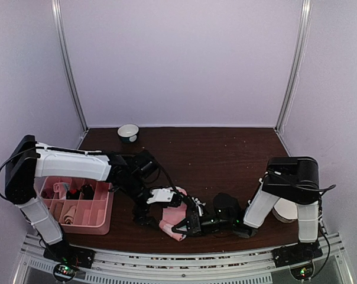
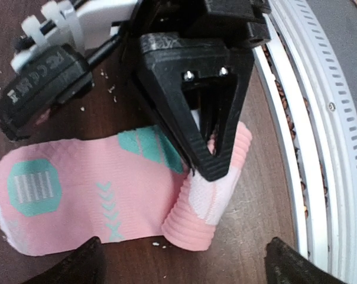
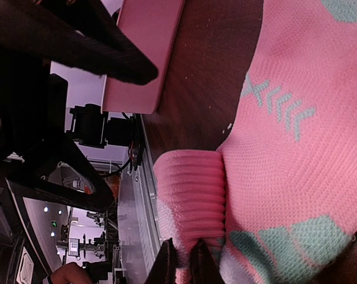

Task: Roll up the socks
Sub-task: Roll the sock.

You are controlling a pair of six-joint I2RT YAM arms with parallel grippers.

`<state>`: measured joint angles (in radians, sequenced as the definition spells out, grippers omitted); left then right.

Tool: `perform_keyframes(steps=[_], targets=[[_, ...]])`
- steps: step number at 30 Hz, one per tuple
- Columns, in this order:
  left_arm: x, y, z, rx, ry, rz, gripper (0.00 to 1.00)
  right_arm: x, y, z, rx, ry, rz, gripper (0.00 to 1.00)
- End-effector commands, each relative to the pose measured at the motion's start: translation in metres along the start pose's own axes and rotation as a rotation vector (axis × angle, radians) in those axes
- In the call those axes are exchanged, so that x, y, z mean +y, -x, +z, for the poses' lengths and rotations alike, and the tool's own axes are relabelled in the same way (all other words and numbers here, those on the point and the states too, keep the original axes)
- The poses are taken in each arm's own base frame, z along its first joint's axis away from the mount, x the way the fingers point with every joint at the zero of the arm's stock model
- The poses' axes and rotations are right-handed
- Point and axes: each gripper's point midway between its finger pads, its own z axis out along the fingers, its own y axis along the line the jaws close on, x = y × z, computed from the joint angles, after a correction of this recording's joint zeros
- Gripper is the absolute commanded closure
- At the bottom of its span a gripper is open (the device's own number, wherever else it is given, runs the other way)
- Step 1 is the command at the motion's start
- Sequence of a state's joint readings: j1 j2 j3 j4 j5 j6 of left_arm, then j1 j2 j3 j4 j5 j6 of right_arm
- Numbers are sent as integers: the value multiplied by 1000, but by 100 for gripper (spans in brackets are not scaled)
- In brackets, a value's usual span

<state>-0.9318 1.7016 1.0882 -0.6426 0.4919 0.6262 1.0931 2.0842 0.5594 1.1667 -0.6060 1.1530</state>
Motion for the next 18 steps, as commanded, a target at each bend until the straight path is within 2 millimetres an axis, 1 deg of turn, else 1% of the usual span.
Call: perform_keyframes(steps=[1, 3, 4, 7, 10, 11, 13, 16, 18], targets=[[-6, 18, 0, -43, 107, 129, 14, -167, -113, -69, 250, -597, 325, 100], [-13, 19, 9, -40, 92, 141, 33, -166, -113, -68, 250, -593, 325, 100], [-13, 19, 14, -31, 86, 141, 38, -166, -112, -68, 248, -592, 324, 100], [-8, 14, 27, -1, 94, 135, 39, -165, -111, -67, 248, -588, 320, 100], [0, 11, 34, 18, 113, 129, 39, -166, -112, -69, 255, -598, 313, 100], [2, 11, 35, 20, 116, 128, 40, -166, -113, -70, 256, -602, 313, 100], [5, 10, 37, 27, 127, 125, 47, -167, -114, -72, 259, -607, 311, 100], [9, 6, 42, 46, 135, 123, 49, -169, -118, -76, 278, -619, 303, 100], [8, 4, 46, 52, 119, 117, 51, -171, -121, -78, 297, -637, 291, 100]])
